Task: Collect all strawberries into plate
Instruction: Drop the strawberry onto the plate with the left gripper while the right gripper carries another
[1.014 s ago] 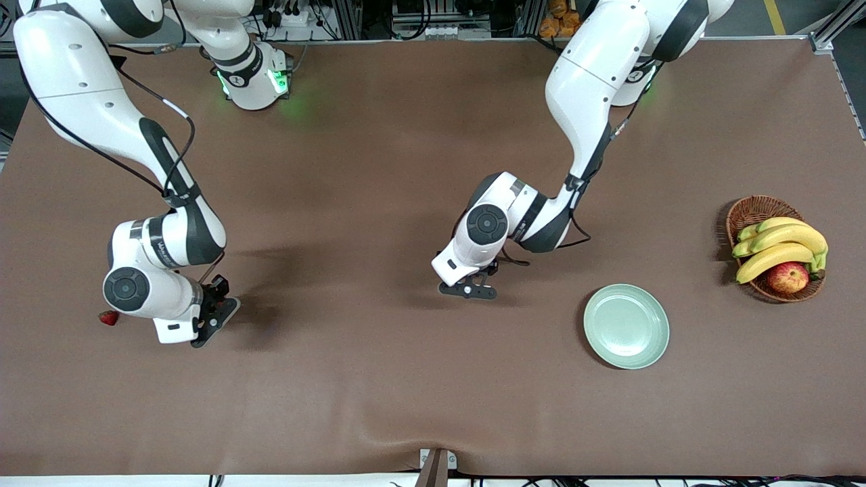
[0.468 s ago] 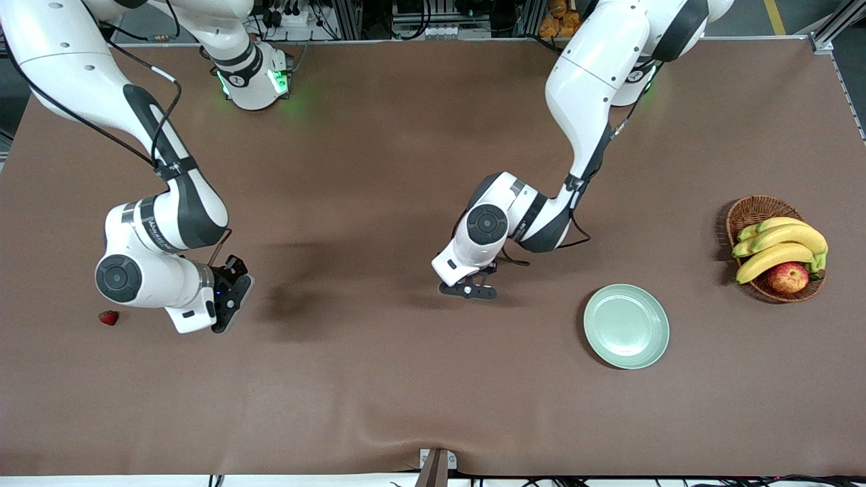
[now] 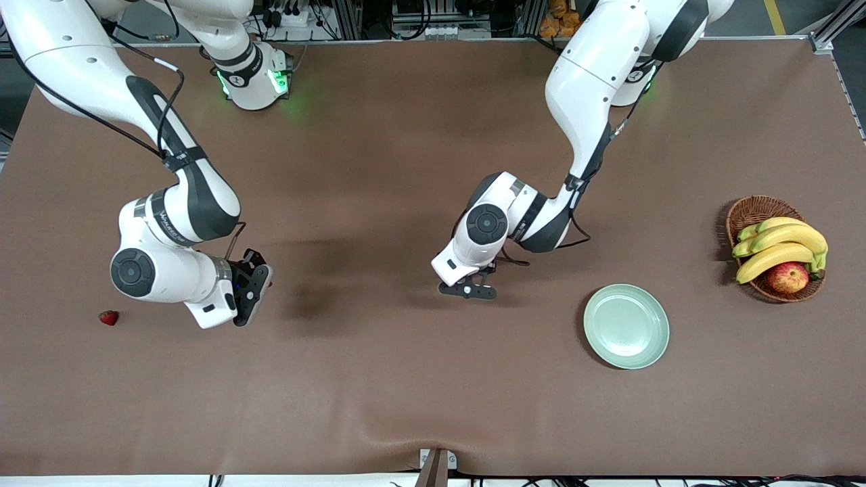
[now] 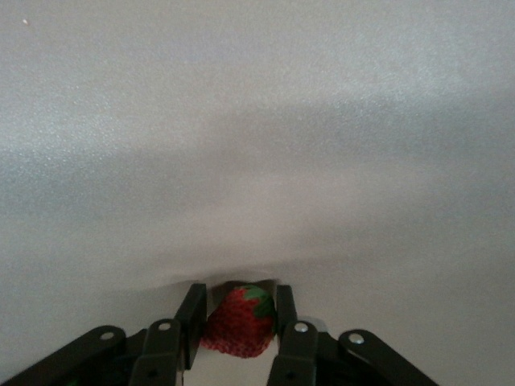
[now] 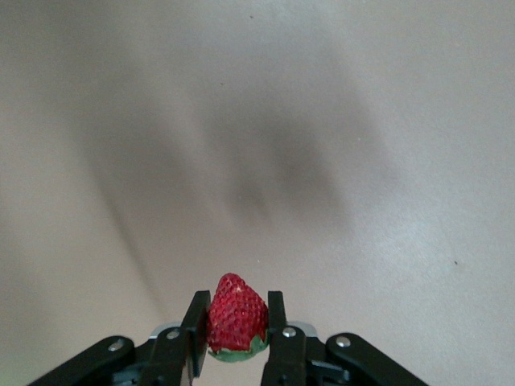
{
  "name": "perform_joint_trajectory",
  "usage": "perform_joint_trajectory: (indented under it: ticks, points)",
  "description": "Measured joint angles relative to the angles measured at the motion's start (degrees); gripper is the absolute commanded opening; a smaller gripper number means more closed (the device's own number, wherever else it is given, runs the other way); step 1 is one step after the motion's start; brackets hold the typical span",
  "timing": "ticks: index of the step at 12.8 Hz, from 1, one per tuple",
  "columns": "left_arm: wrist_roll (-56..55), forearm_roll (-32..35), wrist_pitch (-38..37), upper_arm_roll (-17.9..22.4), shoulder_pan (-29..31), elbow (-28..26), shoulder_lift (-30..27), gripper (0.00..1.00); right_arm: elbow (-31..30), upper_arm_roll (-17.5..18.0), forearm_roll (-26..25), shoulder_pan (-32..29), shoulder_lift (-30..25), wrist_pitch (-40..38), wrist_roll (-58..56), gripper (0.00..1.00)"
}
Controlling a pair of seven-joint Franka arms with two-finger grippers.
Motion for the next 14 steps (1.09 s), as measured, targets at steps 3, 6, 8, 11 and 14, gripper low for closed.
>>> perform_joint_trajectory:
  ticks: [3, 6, 8, 11, 14]
  points:
    - [0.0, 0.0, -1.8, 0.7, 1.1, 0.9, -1.7, 0.16, -0.2, 1.8, 1.4, 0.1, 0.1, 0.0, -0.1, 0.0]
    - [2.2, 0.8, -4.9, 1.3, 4.8, 1.3, -5.0, 0.15, -0.7, 2.8, 4.4, 2.9, 0.5, 2.0, -0.2, 0.0]
    - [7.2, 3.0, -5.3, 1.4, 9.2, 1.3, -6.0, 0.15, -0.8, 2.9, 4.6, 6.9, 0.7, 3.9, -0.1, 0.0]
    - [15.3, 3.2, -5.3, 1.4, 16.1, 1.3, -6.7, 0.16, -0.9, 3.1, 5.7, 13.9, 1.2, 9.6, 0.0, 0.0]
    - [20.8, 3.4, -6.3, 1.5, 20.1, 1.3, -7.2, 0.17, -1.1, 3.0, 8.8, 19.5, 4.0, 17.9, 0.3, 0.0]
